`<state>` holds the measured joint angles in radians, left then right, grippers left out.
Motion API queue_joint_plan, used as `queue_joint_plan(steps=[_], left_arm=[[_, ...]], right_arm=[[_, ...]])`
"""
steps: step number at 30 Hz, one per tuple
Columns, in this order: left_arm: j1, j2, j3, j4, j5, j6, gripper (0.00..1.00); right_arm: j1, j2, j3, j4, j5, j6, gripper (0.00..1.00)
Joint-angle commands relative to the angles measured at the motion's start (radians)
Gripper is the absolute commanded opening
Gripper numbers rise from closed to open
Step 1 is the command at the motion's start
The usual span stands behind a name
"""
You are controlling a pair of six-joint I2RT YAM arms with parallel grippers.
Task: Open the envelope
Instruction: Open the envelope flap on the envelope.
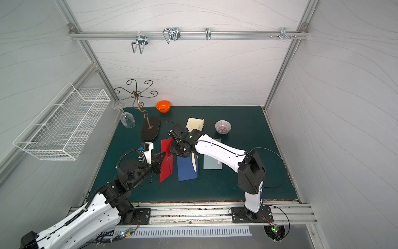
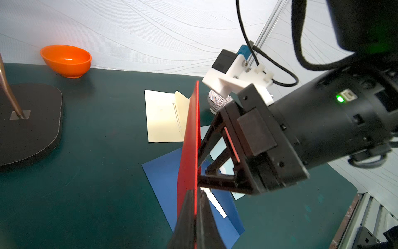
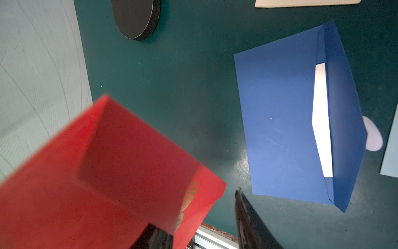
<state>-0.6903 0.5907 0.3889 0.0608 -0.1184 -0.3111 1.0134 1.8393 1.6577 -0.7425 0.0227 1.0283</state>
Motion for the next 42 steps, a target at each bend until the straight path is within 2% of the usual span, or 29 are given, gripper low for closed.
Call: queue_joint_plan(steps=[1,13,18,25,35,42], left_arm=[[-0.006,-0.015,0.041,0.080,-0.012,0.013,0.00],[-0.006,-0.030,0.042,0.055,-0.004,0.022,0.00],[-0.006,-0.046,0.021,0.072,0.047,0.032,0.00],[-0.005,-0.046,0.022,0.083,0.062,-0.011,0.00],[-0.006,-0.043,0.036,0.063,0.082,-0.049,0.00],[-0.006,-0.043,0.036,0.062,0.077,-0.079,0.00]], right_arm=[[-0.014,-0.007,-0.021,-0.046,0.019,-0.005,0.46],[-0.025,-0.019,-0.030,-0.040,0.033,-0.026,0.47],[-0.052,-0.052,-0.081,0.007,0.022,-0.068,0.50],[-0.116,-0.104,-0.197,0.126,-0.101,-0.144,0.51],[-0.151,-0.141,-0.239,0.202,-0.240,-0.237,0.53],[-0.179,-0.203,-0.303,0.272,-0.268,-0.264,0.53]])
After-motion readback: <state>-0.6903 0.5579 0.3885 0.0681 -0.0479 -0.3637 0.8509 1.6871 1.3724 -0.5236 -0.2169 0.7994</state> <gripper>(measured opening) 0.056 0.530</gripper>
